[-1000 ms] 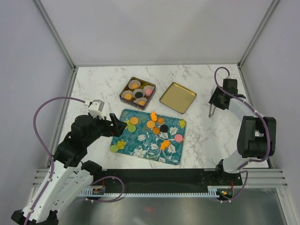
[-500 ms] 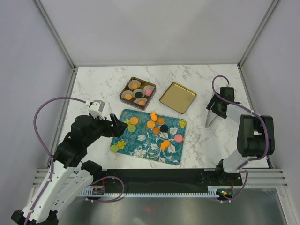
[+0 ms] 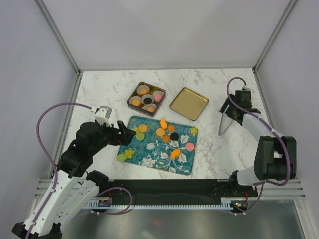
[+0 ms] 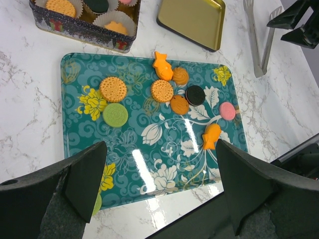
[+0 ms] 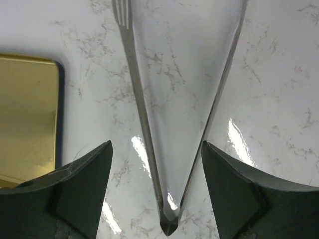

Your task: Pack the cookies

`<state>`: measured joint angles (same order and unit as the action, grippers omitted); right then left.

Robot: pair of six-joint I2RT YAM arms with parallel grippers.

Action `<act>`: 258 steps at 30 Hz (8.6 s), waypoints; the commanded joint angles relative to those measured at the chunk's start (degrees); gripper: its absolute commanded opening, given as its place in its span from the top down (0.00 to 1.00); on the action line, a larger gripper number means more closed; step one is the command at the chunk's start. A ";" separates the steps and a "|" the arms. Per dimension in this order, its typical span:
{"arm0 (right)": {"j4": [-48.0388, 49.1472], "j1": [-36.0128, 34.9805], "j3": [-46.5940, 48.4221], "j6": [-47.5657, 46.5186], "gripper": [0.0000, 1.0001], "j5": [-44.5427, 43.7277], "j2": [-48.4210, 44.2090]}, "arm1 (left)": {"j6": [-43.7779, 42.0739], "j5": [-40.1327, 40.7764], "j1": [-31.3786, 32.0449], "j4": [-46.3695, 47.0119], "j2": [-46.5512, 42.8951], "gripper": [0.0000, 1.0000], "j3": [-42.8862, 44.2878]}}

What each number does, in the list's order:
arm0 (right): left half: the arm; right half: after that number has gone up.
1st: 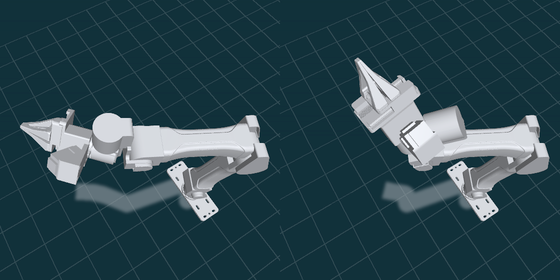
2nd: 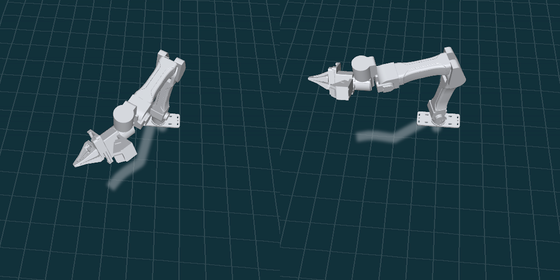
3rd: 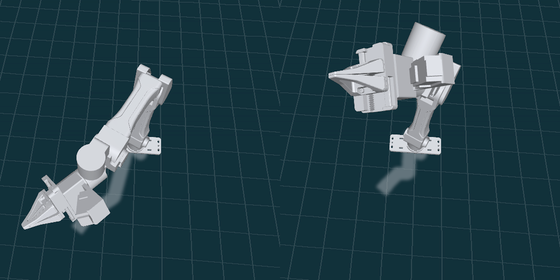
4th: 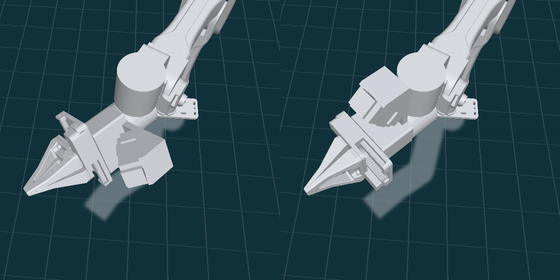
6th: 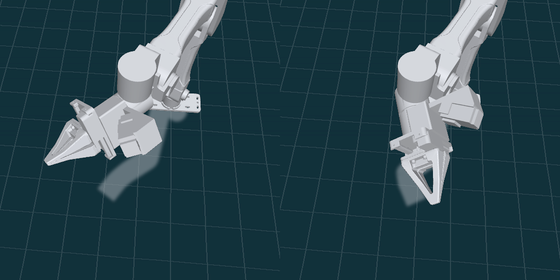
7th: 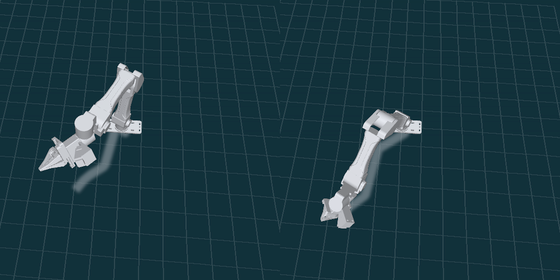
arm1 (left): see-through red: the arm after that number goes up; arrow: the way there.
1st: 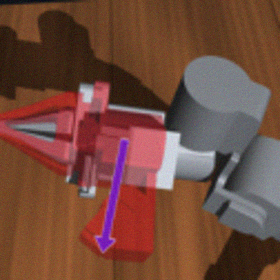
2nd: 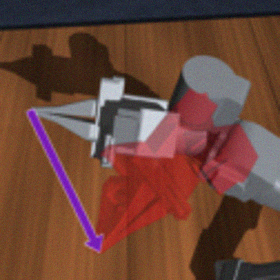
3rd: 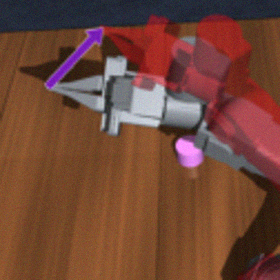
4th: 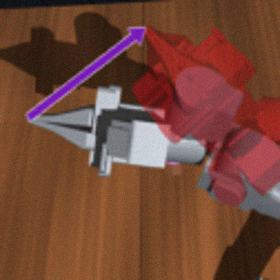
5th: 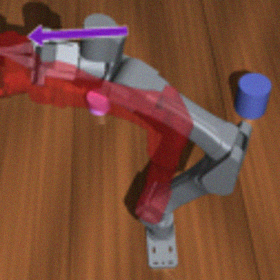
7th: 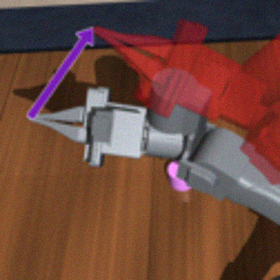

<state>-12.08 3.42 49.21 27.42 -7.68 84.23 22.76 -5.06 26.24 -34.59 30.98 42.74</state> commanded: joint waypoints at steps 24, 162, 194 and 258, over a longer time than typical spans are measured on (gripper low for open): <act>6.10 -14.14 16.89 8.88 0.48 1.09 22.31 | -1.49 2.42 0.39 0.66 1.01 0.02 0.32; 4.68 -83.14 10.91 -52.09 0.20 -49.26 -3.64 | 12.83 -26.93 -5.58 8.05 55.86 0.98 32.67; 26.57 -74.35 11.44 -70.83 0.53 -54.89 6.13 | 12.13 -32.38 -6.82 8.31 51.02 0.90 30.65; 67.18 -25.04 32.88 46.67 0.95 44.95 37.85 | 18.28 -0.74 -19.48 27.02 82.40 0.84 31.90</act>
<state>41.58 -22.59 81.84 67.57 35.27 122.08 38.63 -7.33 5.32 -11.51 114.08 77.23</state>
